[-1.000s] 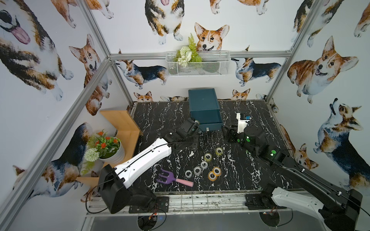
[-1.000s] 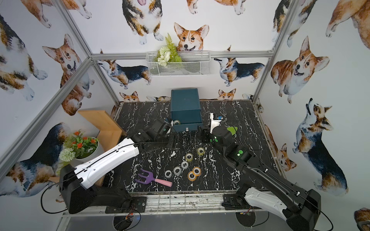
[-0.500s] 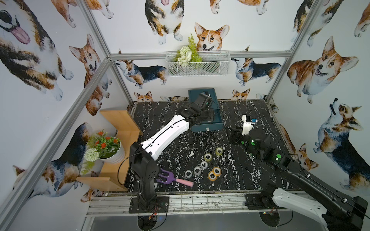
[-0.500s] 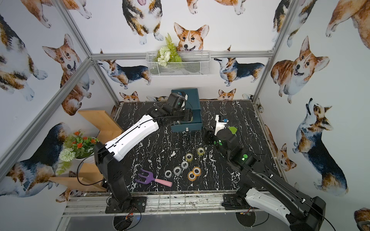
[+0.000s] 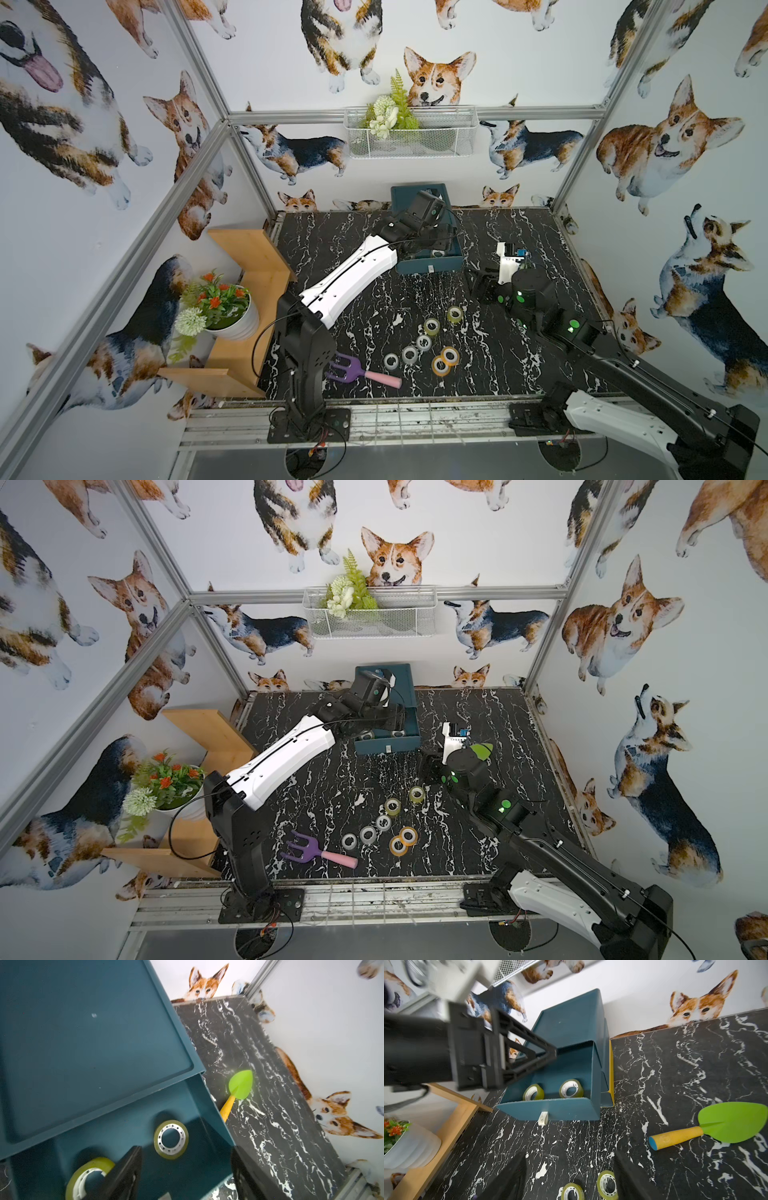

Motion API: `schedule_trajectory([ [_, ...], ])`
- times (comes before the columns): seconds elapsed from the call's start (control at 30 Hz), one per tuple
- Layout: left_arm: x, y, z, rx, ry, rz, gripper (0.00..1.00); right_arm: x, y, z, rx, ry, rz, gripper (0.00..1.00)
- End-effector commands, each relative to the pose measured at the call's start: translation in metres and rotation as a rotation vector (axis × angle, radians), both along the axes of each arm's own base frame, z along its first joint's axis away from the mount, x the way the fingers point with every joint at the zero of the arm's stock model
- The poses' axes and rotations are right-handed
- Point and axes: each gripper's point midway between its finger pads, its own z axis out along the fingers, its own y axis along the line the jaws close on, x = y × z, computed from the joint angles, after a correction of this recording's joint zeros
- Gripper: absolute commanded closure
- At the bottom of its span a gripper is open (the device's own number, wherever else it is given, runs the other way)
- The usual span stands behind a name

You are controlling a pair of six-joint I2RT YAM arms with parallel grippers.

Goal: Place the transparent tape into the drawer according to color
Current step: Place the tape in the drawer.

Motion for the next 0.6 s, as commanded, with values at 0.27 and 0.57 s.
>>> schedule_trajectory([
  [0.27,-0.047,0.076,0.032,-0.122,-0.178,0.135,0.01,-0.015,0.034,-0.110,-0.097,0.289,0.173,0.30],
  [0.57,-0.071,0.113,-0.008,-0.099,-0.184,0.196,0.01,0.008,0.030,-0.179,-0.251,0.383,0.092,0.30],
])
